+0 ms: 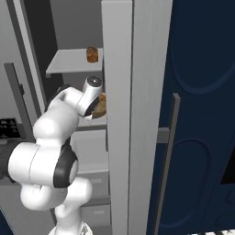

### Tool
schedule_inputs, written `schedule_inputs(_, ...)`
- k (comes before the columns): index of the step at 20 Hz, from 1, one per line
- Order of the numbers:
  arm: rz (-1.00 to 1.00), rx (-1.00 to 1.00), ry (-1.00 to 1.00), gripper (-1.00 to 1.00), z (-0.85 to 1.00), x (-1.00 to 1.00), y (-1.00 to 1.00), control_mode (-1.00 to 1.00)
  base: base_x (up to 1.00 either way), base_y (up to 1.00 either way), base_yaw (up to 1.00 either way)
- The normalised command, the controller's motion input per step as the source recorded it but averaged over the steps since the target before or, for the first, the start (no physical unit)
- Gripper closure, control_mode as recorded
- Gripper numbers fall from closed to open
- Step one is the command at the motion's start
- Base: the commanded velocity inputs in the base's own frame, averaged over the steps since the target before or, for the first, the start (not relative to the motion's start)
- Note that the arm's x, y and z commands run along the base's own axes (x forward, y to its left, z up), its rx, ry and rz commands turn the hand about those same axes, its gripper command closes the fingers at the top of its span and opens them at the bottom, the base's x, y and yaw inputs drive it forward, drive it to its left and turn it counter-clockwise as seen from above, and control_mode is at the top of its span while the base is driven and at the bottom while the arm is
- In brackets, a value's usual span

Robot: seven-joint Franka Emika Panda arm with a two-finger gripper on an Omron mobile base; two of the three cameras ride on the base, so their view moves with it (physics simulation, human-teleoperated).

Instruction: Pick the chicken drumstick and mushroom from their plates and place them in the bowl. Then put the bowl in the fridge.

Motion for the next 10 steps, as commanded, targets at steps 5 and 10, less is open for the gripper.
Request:
schedule_inputs(5,0.00,0.00,-0.25,-1.00,-0.06,-0.03,0.17,-1.00,0.00,0.00,0.00)
schedule_inputs(10,-0.07,-0.01,-0.18,-1.00,0.39,-0.37,-0.03,-1.00,0.00,0.00,0.00)
